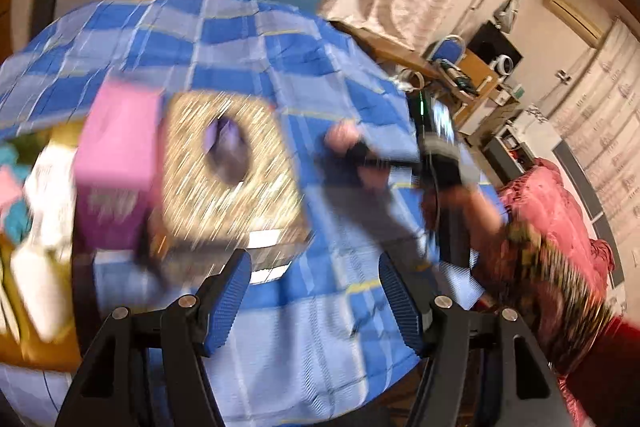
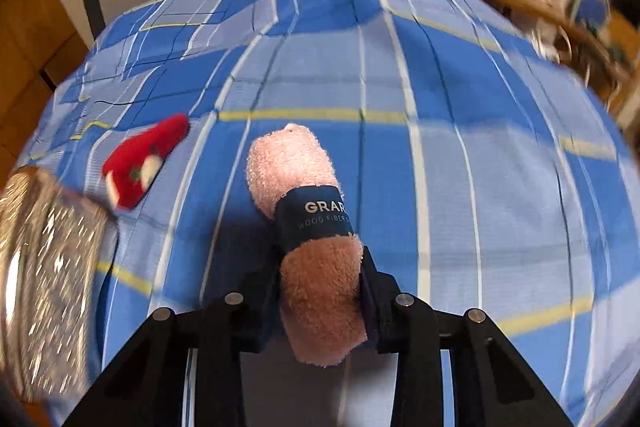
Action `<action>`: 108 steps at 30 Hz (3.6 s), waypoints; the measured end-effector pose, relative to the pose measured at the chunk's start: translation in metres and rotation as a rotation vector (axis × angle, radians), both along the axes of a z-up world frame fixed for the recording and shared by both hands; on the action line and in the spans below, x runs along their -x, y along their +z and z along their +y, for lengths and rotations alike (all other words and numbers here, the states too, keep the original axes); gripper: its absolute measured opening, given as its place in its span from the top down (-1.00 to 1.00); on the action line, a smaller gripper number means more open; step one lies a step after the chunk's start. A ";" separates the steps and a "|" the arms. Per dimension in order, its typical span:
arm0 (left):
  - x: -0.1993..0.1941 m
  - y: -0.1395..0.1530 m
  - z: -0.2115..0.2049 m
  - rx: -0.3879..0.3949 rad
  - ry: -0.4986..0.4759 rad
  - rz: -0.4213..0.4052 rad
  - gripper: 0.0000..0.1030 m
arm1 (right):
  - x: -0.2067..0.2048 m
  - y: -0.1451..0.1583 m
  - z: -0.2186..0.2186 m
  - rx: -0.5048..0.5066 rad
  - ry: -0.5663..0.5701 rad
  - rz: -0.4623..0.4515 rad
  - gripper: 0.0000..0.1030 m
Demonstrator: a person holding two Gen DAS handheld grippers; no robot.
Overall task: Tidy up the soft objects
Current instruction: 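Grasp the pink sock bundle with the right tool while the left tool grasps the red sock, then carry the red sock into the gold tray and open the left tool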
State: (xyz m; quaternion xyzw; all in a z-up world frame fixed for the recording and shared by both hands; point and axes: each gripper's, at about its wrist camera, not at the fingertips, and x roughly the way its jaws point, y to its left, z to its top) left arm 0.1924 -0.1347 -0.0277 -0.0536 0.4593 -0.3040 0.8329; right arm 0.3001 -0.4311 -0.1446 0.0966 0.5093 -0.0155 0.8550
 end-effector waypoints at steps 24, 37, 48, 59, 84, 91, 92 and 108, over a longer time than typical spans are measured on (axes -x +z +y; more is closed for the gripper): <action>-0.241 -0.084 -0.159 -0.635 0.007 0.241 -0.31 | 0.062 -0.016 -0.017 -0.183 0.015 -0.074 0.24; -0.262 -0.120 -0.153 -0.722 0.028 0.291 0.50 | 0.057 -0.017 -0.014 -0.172 0.016 -0.060 0.24; -0.241 -0.060 -0.120 -0.439 0.101 0.193 0.60 | 0.059 -0.018 -0.015 -0.177 0.010 -0.066 0.24; -0.165 0.008 -0.081 -0.107 0.097 0.103 0.61 | 0.064 -0.017 -0.006 -0.090 0.035 -0.079 0.24; -0.043 0.015 0.173 0.103 0.491 0.008 0.60 | 0.067 -0.015 0.005 0.019 0.054 -0.081 0.34; -0.025 -0.010 0.238 0.055 0.631 0.030 0.60 | 0.070 -0.011 -0.015 -0.161 -0.029 -0.079 0.39; -0.025 -0.015 0.246 0.045 0.650 0.042 0.60 | 0.071 -0.010 -0.016 -0.180 -0.038 -0.080 0.39; -0.027 -0.096 0.273 -0.116 0.714 0.238 0.21 | 0.097 0.037 -0.009 -0.121 -0.072 -0.231 0.39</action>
